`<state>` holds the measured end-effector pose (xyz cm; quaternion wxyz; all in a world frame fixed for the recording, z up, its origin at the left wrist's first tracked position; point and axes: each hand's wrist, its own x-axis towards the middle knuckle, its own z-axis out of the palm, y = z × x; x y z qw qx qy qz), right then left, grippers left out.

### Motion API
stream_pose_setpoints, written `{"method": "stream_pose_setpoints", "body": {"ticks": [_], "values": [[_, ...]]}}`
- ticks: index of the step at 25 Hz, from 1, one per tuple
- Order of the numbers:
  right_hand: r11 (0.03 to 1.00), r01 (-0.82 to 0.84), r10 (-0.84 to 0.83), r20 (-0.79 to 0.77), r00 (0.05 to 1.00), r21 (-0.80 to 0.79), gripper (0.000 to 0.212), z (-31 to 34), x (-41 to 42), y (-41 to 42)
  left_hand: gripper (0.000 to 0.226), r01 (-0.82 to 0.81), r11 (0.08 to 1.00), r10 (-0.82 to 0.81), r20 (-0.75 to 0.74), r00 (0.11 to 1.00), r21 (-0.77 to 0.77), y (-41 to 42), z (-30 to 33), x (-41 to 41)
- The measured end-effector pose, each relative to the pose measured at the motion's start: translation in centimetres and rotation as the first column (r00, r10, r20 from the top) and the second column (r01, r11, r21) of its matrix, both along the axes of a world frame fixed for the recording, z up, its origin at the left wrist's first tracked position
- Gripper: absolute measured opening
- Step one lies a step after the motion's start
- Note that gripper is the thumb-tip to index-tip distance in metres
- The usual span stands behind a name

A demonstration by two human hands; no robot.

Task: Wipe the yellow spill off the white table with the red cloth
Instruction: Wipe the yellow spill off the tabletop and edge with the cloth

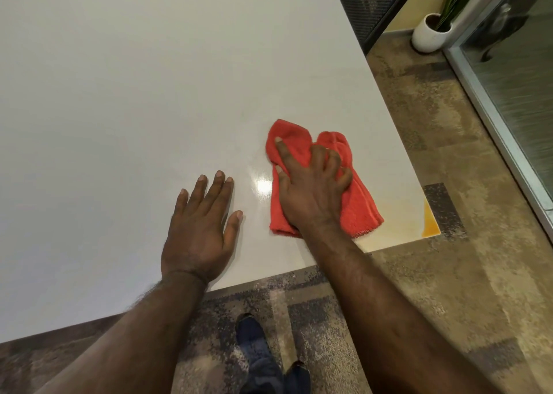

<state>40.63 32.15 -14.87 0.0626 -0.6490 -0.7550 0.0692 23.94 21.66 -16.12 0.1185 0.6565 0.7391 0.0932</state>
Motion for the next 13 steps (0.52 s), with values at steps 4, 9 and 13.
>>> {"method": "stream_pose_setpoints", "body": {"ticks": [4,9,13], "values": [[0.997,-0.067,0.067,0.006,0.998,-0.030,0.050,0.0,-2.8,3.1,0.063,0.000,1.000,0.000,0.010,1.000,0.010,0.0,0.2,0.1],[0.993,-0.116,0.116,0.030,0.993,-0.003,0.050,-0.1,-5.7,6.2,0.062,0.000,1.000,0.000,-0.005,1.000,0.003,0.0,0.1,0.0],[0.998,-0.067,0.066,0.063,0.996,0.013,0.049,-0.1,-6.4,8.3,0.061,-0.007,1.000,0.007,-0.004,1.000,0.004,0.0,0.1,0.1]]}}
